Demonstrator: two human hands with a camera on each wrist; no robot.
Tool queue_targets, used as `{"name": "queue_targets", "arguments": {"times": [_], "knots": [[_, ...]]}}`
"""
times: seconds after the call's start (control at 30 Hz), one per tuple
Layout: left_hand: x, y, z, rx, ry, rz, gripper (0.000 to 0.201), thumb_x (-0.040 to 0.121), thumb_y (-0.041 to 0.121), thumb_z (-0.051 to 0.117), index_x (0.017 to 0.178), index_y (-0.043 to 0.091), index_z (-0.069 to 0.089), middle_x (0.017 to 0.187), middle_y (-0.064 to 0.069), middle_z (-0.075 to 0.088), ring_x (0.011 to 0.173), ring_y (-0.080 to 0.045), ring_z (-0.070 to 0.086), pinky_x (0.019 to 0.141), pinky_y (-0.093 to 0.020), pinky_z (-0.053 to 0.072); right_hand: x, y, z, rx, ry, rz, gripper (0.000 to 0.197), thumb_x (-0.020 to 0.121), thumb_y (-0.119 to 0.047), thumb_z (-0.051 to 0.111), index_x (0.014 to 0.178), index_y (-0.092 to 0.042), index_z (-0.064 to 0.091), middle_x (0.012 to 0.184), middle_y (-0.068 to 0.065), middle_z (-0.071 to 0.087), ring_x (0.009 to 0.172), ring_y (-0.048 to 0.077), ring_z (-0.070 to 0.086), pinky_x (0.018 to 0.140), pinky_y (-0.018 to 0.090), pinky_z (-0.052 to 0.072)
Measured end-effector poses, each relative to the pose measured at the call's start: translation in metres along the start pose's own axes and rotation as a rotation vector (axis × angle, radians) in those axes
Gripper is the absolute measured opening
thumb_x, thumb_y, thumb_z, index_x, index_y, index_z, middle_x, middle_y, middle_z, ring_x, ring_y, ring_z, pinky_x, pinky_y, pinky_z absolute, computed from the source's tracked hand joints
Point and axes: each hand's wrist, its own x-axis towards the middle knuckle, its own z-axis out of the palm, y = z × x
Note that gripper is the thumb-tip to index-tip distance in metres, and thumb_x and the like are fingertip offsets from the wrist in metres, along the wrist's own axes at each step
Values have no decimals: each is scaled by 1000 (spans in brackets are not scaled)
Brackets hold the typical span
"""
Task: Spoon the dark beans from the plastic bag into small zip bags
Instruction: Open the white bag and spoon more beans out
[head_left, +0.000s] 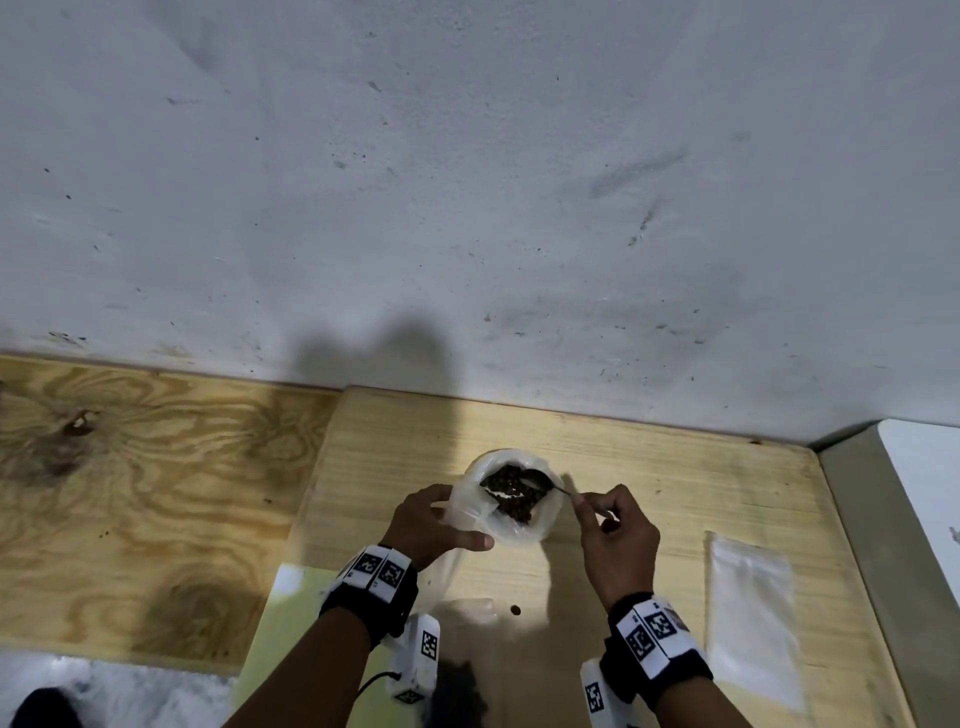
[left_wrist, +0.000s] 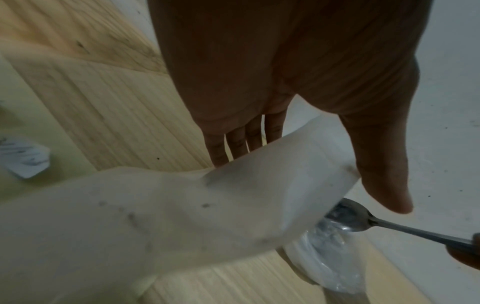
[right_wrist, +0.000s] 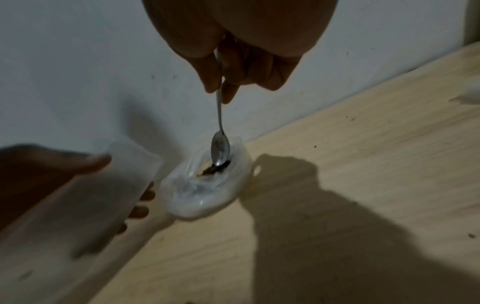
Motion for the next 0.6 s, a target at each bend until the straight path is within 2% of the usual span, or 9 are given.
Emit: {"name": "queue_targets", "arguments": {"times": [0.1, 0.13, 0.2, 0.27, 0.37, 0.47, 0.53, 0.6], "knots": [[5, 1, 0, 21, -33, -3, 87, 28, 48, 91, 109, 26, 68, 108, 7, 71, 100, -9, 66, 79, -24, 52, -4, 9, 10, -63, 18, -2, 32, 88, -24, 72, 67, -27, 48, 66, 13, 67, 40, 19, 40, 48, 35, 47], [6, 2, 1, 30, -42, -4, 87, 28, 48, 91, 109, 26, 68, 108, 8, 71, 100, -8, 66, 79, -25, 53, -6, 12, 13, -67, 24, 14, 32, 88, -25, 72, 67, -27, 47, 67, 14, 68, 40, 20, 43, 49, 37, 49], [9, 2, 1, 49, -56, -7, 87, 29, 49, 92, 110, 27, 68, 108, 10, 71, 100, -7, 66, 83, -28, 54, -8, 16, 20, -35, 31, 59, 31, 88, -24, 72, 68, -26, 49, 69, 11, 69, 51, 25, 57, 55, 39, 52], [12, 1, 2, 65, -70, -8, 85, 30, 49, 93, 110, 29, 68, 108, 12, 71, 101, -7, 66, 88, -31, 55, -8, 20, 26, 34, 27, 111, 30, 87, -20, 74, 67, -21, 50, 69, 4, 68, 63, 23, 61, 62, 34, 50], [15, 2, 2, 78, -89, -12, 81, 35, 44, 95, 110, 29, 68, 107, 14, 71, 101, -6, 66, 90, -31, 55, -6, 23, 33, 81, 14, 168, 33, 85, -15, 76, 66, -9, 49, 62, 1, 59, 63, 15, 53, 60, 19, 41], [17, 3, 2, 90, -101, -8, 79, 37, 44, 95, 109, 29, 68, 107, 14, 71, 101, -5, 65, 89, -30, 54, -4, 28, 41, 118, -34, 215, 38, 82, -11, 78, 63, -11, 45, 58, -3, 49, 59, 14, 45, 62, 27, 40], [18, 3, 2, 92, -103, -6, 79, 37, 45, 95, 109, 30, 67, 107, 14, 71, 100, -5, 65, 89, -29, 54, -2, 32, 44, 134, -64, 271, 40, 81, -11, 78, 61, -15, 43, 57, -4, 48, 59, 15, 45, 64, 33, 40], [18, 3, 2, 86, -105, -5, 79, 36, 44, 95, 109, 30, 67, 106, 13, 72, 100, -5, 66, 89, -30, 55, 0, 38, 46, 149, -79, 336, 40, 79, -13, 78, 59, -17, 43, 58, -3, 49, 60, 17, 46, 65, 34, 40]]}}
